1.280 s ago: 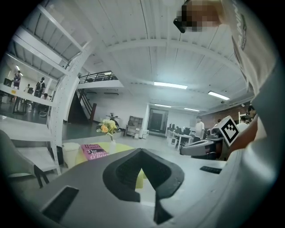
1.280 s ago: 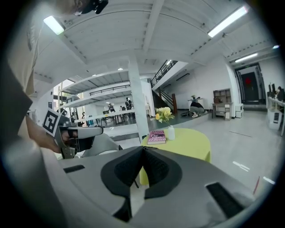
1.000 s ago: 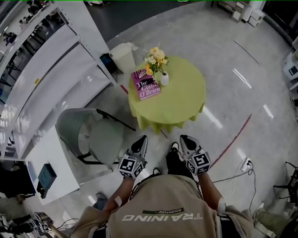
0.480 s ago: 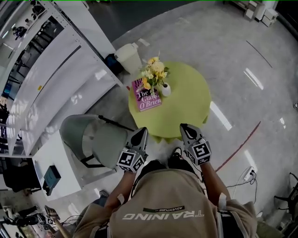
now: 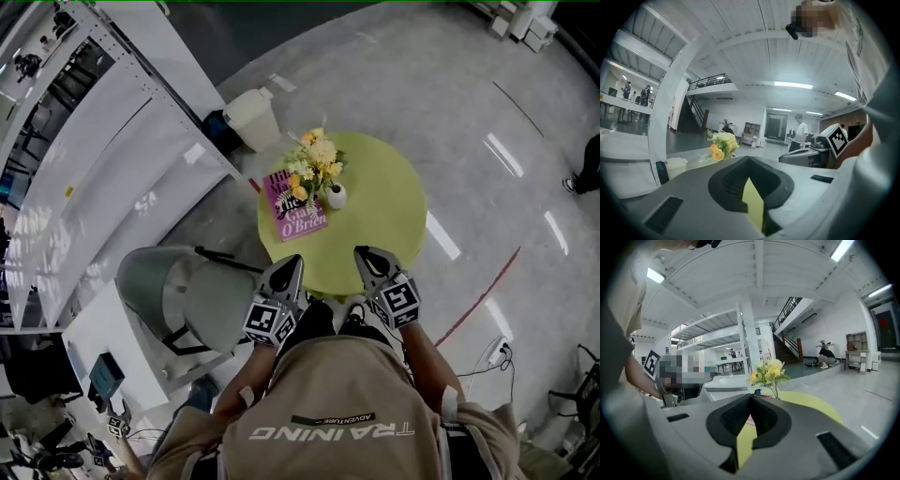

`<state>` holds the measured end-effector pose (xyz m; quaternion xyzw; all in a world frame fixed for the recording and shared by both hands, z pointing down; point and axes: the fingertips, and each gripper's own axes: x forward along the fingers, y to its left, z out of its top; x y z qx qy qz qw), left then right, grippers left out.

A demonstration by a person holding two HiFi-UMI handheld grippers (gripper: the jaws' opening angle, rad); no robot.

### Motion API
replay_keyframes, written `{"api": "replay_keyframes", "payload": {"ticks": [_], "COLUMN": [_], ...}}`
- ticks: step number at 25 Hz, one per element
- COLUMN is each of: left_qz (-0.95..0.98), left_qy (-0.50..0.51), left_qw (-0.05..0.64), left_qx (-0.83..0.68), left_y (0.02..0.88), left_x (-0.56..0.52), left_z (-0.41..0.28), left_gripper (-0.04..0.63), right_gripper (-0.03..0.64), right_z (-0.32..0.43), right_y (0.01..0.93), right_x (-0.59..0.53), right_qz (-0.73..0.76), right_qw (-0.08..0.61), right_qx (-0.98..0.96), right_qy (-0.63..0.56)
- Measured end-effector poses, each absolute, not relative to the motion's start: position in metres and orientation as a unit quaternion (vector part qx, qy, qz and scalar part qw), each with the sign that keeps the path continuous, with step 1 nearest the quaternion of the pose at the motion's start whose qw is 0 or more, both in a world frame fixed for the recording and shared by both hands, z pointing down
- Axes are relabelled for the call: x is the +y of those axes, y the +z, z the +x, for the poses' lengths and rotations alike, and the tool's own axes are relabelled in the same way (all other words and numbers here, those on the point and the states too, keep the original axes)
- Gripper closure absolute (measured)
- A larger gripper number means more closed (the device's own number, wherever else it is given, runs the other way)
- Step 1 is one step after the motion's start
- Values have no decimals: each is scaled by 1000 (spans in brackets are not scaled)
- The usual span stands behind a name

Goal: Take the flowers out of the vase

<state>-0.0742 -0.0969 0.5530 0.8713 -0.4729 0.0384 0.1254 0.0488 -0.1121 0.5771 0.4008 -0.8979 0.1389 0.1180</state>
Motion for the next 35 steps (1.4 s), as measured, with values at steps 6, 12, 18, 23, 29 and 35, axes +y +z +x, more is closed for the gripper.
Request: {"api": "replay_keyframes", "payload": {"ticks": [6, 12, 18, 23, 29, 35], "left_qz": [891, 901, 900, 892, 883, 877], "left_qy": [26, 34, 38, 44, 46, 52], "left_qw": [112, 112, 130, 146, 160, 163], "left_qx": [-440, -417, -415, -425, -438, -449], "left_y": [554, 563, 570, 581, 589, 599], "left_x": [-140, -168, -183, -185, -190, -194], "left_z": [-90, -118, -125, -118, -108, -110], "left_gripper": [594, 594, 594, 594, 594, 594], "right_gripper": [615, 615, 601, 486, 457, 457], "right_z": [27, 16, 11, 6, 2, -5], "right_y": [576, 586, 606, 632, 674, 702], "right_x": [-154, -194, -231, -260, -293, -316], "right_qz": [419, 465, 464, 427, 390, 372], "right_qw": [154, 157, 191, 221, 272, 289], "right_qx": [-887, -863, -859, -870, -873, -872], "right_qy": [121, 123, 104, 112, 113, 134]}}
